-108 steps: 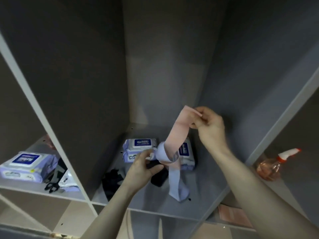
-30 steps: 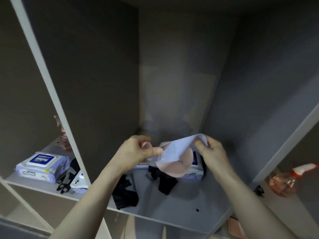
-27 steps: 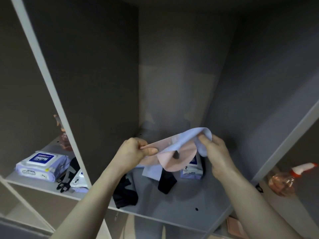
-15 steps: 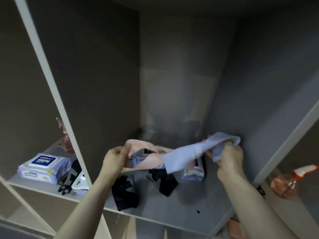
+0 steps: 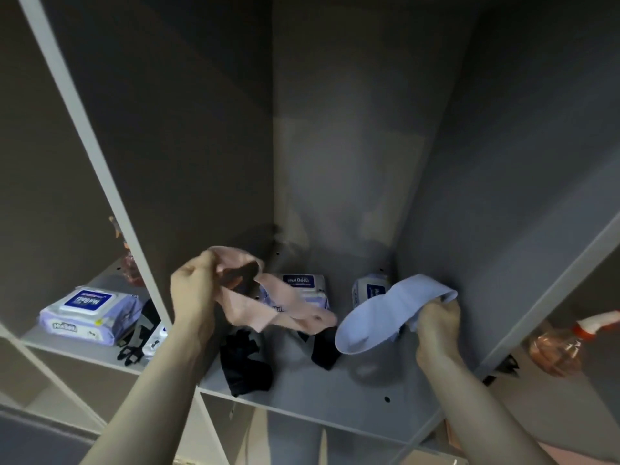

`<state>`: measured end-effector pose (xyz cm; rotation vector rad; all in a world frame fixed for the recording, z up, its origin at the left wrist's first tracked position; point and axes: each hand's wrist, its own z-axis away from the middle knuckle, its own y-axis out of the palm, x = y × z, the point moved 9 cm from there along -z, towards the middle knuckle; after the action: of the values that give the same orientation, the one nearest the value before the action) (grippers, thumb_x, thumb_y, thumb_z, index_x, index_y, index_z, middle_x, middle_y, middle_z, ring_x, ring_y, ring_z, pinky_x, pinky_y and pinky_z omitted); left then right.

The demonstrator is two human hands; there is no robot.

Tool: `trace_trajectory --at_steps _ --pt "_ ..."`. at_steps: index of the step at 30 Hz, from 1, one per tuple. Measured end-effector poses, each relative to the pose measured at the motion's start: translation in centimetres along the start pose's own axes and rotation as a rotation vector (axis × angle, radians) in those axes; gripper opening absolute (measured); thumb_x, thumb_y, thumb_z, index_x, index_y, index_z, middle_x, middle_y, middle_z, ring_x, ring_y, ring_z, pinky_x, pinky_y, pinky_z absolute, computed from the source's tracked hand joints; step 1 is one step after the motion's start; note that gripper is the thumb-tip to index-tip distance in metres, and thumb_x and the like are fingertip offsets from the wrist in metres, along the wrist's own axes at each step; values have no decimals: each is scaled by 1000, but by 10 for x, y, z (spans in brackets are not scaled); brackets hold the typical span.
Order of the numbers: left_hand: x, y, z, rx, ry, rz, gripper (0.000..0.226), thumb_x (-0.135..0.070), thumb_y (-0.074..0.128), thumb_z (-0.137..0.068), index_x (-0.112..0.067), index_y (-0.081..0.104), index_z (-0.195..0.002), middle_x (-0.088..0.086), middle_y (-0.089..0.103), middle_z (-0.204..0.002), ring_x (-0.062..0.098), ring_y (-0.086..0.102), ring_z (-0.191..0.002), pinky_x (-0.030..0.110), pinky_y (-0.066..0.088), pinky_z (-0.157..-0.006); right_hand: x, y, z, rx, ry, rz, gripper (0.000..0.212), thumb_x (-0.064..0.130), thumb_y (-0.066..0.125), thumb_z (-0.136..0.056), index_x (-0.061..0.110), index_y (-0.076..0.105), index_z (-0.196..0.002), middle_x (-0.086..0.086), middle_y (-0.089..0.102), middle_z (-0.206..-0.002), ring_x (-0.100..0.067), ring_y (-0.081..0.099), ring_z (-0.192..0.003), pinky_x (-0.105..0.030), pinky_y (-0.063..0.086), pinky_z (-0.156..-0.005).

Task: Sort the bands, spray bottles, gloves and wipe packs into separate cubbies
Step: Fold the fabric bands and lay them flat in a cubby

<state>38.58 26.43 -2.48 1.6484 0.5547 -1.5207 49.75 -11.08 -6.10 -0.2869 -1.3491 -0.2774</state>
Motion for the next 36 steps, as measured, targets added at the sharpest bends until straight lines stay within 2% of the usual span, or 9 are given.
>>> trace_trajectory --at_steps 4,7,13,17,22,27,31,34,36 --pt "-8 25 11 258 -8 94 25 -21 53 -94 -3 62 -79 13 66 -79 27 65 -74 38 55 -70 -2 30 18 218 -102 166 20 7 32 -99 12 51 -101 -2 54 -79 -14 49 -68 -32 46 -63" --pt "-5 40 17 378 -19 6 39 -35 52 -95 1 65 -89 23 60 -83 30 56 -73 38 47 -66 -21 47 19 303 -89 256 23 0 37 -93 15 54 -92 -5 58 -80 -19 54 -70 -36 47 -74" --pt "-1 46 22 350 28 -179 32 -29 54 -95 -13 75 -78 10 69 -78 21 62 -74 34 50 -75 -56 54 -8 344 -131 470 22 -3 39 -86 12 55 -83 -11 59 -85 -24 54 -76 -28 39 -64" --pt "15 40 14 335 -26 -355 32 -32 58 -93 -11 76 -76 14 75 -87 30 70 -88 41 52 -88 -83 53 -21 359 -242 860 13 13 47 -91 17 55 -81 -11 63 -93 -28 57 -79 -27 38 -63" --pt "40 47 18 380 -106 -440 31 -36 57 -92 -12 77 -84 17 74 -92 24 65 -76 30 47 -71 -136 47 -35 439 -170 1176 25 22 42 -95 22 65 -104 -7 68 -104 -29 65 -97 -32 49 -76" --pt "60 53 30 501 -154 -457 23 -30 57 -93 -22 78 -89 5 75 -97 16 66 -91 29 47 -84 -177 40 -33 645 -179 1412 37 14 42 -93 15 53 -128 -11 58 -131 -29 56 -118 -31 46 -91" --pt "62 60 40 593 -162 -475 26 -29 52 -94 -24 78 -94 -5 75 -102 9 65 -104 25 47 -96 -184 40 -31 676 -183 1443 59 20 55 -88 12 34 -142 -11 42 -144 -28 39 -134 -32 38 -106" --pt "52 60 39 542 -149 -439 26 -31 57 -92 -14 77 -92 1 76 -93 1 67 -84 9 47 -73 -172 49 -24 720 -194 1354 94 31 68 -78 19 10 -151 -7 22 -153 -26 21 -142 -33 29 -112" --pt "49 59 35 528 -140 -431 33 -40 60 -89 -12 77 -91 15 73 -97 16 67 -87 22 50 -82 -150 64 -16 693 -299 1229 97 39 69 -78 22 9 -151 -3 17 -156 -23 17 -144 -33 25 -114"
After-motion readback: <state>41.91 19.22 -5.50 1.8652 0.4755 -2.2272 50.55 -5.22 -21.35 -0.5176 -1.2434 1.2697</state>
